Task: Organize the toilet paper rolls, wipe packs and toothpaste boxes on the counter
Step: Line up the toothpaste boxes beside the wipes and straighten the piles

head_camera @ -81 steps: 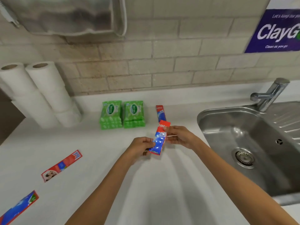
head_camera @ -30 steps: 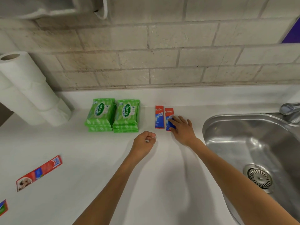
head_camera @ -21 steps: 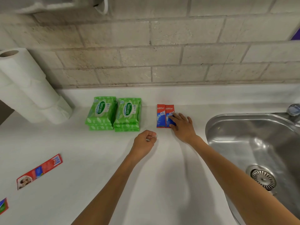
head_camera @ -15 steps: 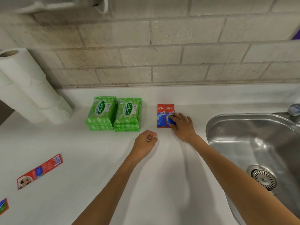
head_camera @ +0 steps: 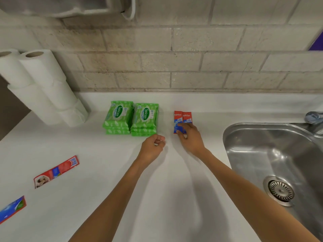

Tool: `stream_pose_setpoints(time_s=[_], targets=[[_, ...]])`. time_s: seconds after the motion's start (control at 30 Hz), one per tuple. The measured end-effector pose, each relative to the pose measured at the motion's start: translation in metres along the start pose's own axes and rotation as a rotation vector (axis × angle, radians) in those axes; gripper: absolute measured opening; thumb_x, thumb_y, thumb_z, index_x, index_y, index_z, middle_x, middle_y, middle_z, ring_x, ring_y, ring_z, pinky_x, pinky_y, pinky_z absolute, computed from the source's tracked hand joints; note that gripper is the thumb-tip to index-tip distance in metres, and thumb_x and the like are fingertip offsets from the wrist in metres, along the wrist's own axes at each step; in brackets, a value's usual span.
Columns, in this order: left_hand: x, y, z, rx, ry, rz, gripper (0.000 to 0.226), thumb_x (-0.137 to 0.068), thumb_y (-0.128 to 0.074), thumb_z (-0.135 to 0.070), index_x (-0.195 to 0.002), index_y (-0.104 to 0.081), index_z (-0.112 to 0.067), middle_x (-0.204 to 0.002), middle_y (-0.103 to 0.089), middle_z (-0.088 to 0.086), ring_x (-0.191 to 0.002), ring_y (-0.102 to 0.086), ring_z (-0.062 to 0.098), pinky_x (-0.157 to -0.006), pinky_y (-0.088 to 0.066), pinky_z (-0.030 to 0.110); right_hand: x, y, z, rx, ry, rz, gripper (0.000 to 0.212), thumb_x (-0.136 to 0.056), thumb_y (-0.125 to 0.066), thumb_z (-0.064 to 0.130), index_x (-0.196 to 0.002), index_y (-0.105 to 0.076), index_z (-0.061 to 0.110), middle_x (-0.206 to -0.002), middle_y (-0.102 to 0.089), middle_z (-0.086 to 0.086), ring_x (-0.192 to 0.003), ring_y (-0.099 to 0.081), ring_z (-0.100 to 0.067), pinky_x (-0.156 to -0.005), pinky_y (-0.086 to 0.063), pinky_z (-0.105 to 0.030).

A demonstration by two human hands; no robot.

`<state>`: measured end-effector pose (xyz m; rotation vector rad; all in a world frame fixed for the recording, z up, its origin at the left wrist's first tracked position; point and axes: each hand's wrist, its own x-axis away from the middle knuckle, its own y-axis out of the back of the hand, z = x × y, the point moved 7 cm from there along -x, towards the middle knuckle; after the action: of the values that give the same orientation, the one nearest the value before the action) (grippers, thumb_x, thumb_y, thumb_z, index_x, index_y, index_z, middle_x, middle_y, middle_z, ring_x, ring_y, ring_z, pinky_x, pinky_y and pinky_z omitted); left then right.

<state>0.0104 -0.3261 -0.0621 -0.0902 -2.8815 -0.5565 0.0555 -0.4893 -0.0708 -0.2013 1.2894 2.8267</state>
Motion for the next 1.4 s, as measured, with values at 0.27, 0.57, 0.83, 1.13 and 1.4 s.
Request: stream_pose_setpoints(time_s=[0.27,0.57,0.83,1.13,1.4], targets=[[0.029,0.067,0.002,-0.039,-0.053,-0.102,0.022,-0.089,-0.052,-0.009,-0.109,-0.06,-0.004,-0.097,-0.059,0.004,-0.088,-0.058,0.017,-0.065,-0.047,0.017,0.037,-0.045,0.089,-0.344,-0.07,0.068,0.024,-0.09,-0.056,0.02,-0.111,-0.064,0.011,-0.099,-0.07,-0.011,-0.084,-0.065,-0.021,-0.076,-0.049,-0.025],[0.062,0.194,0.053,-0.238,-0.024,-0.303,0.022,-0.085,-0.055,-0.008,-0.105,-0.063,-0.009,-0.101,-0.066,0.007,-0.086,-0.06,0.019,-0.075,-0.043,0.021,0.063,-0.112,0.189,-0.486,-0.107,0.209,0.019,-0.09,-0.056,0.019,-0.104,-0.065,0.011,-0.086,-0.067,-0.011,-0.071,-0.064,-0.022,-0.084,-0.054,-0.04],[0.073,0.279,0.121,-0.542,0.102,-0.299,0.036,-0.088,-0.059,-0.017,-0.122,-0.055,-0.007,-0.126,-0.055,0.015,-0.116,-0.053,0.028,-0.096,-0.042,0.033,0.074,-0.172,0.242,-0.406,-0.078,0.311,0.023,-0.085,-0.064,0.018,-0.107,-0.065,0.011,-0.097,-0.071,-0.014,-0.079,-0.066,-0.024,-0.068,-0.046,-0.025],[0.065,0.296,0.155,-0.841,0.085,-0.187,0.052,-0.087,-0.059,-0.037,-0.131,-0.047,-0.011,-0.129,-0.051,0.012,-0.119,-0.048,0.026,-0.095,-0.043,0.037,0.068,-0.198,0.249,-0.302,-0.121,0.329,0.025,-0.084,-0.065,0.019,-0.108,-0.065,0.014,-0.08,-0.062,0.004,-0.074,-0.059,-0.013,-0.073,-0.042,-0.021],[0.052,0.295,0.158,-0.859,0.074,-0.149,0.045,-0.084,-0.064,-0.036,-0.121,-0.054,-0.012,-0.119,-0.053,0.013,-0.112,-0.05,0.026,-0.089,-0.043,0.035,0.061,-0.2,0.247,-0.29,-0.138,0.315,0.025,-0.086,-0.063,0.019,-0.109,-0.064,0.013,-0.092,-0.068,-0.007,-0.079,-0.059,-0.015,-0.077,-0.045,-0.025]])
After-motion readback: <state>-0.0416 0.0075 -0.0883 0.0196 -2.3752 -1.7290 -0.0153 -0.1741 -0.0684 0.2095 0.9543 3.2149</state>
